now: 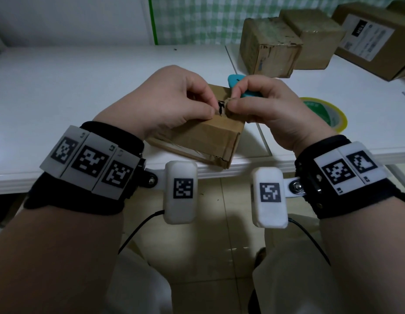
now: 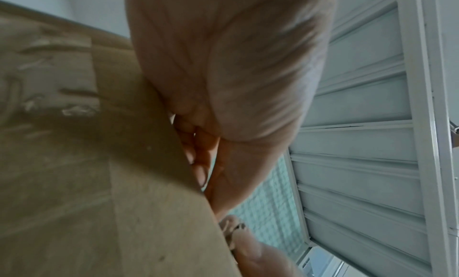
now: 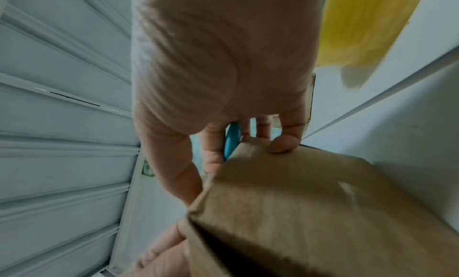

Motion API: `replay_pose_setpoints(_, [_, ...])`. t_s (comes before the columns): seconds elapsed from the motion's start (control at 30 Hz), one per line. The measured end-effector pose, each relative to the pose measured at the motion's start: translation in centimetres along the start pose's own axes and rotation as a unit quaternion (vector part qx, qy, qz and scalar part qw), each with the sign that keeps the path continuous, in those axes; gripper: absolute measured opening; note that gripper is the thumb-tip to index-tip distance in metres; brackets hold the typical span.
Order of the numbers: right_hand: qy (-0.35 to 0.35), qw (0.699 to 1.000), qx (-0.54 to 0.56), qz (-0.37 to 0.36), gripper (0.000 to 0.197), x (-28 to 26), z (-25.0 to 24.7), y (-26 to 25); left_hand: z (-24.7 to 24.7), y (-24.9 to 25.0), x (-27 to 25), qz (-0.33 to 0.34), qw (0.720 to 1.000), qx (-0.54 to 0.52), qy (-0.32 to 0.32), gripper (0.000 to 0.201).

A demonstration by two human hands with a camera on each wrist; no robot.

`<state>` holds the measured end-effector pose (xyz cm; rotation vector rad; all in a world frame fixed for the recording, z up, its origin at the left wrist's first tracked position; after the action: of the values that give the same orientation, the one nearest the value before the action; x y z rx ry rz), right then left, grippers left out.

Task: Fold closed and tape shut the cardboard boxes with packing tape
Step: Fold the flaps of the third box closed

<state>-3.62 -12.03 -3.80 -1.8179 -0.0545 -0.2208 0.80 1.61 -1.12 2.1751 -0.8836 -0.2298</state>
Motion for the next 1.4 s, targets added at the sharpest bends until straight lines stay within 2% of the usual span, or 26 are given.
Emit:
replay_pose_setpoints(0.1, [-0.001, 1.0, -0.017, -0.011, 0.025, 0.08, 0.18, -0.14, 0.04, -0.01, 0.02, 0.004, 1.0, 0.002, 0.0, 0.011])
replay_pose_setpoints(0.23, [0.019, 1.0, -0.02, -0.008, 0.017, 0.13, 0.3, -0.15, -0.03, -0.05, -0.01, 0.005, 1.0, -0.007, -0.002, 0.011])
replay_pose_setpoints(0.4, [0.05, 0.998, -0.031, 0.001, 0.017, 0.27, 0.21, 0.01, 0.01, -0.01, -0.1, 0.005, 1.0, -0.021, -0.013, 0.012])
replay_pose_setpoints(0.67, [0.026, 0.999, -0.019, 0.011, 0.017, 0.44, 0.29, 0.36, 0.05, -0.15, -0.03, 0.005, 1.0, -0.021, -0.015, 0.009])
replay_pose_setpoints(0.9, [0.03, 0.999, -0.023, 0.01, 0.009, 0.47, 0.02, 0.61, -0.22, -0.1, -0.21, 0.018, 0.999, -0.034, 0.013, 0.007])
replay_pose_setpoints(1.3, [0.046, 0.999, -0.011, 0.013, 0.013, 0.49, 0.0, 0.56, 0.14, -0.04, 0.31, 0.015, 0.998, -0.001, 0.055, 0.009])
replay_pose_setpoints(1.4, [0.062, 0.998, -0.005, 0.008, 0.014, 0.51, -0.05, 0.7, 0.13, -0.19, 0.55, 0.013, 0.997, 0.01, 0.072, 0.015])
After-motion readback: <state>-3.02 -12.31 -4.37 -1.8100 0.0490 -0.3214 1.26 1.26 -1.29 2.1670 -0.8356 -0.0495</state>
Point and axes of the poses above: each hand's wrist, its own x-axis towards the middle knuckle, its own z-axis out of the palm, y = z × x, the point moved 7 cm from there along x, towards the middle knuckle
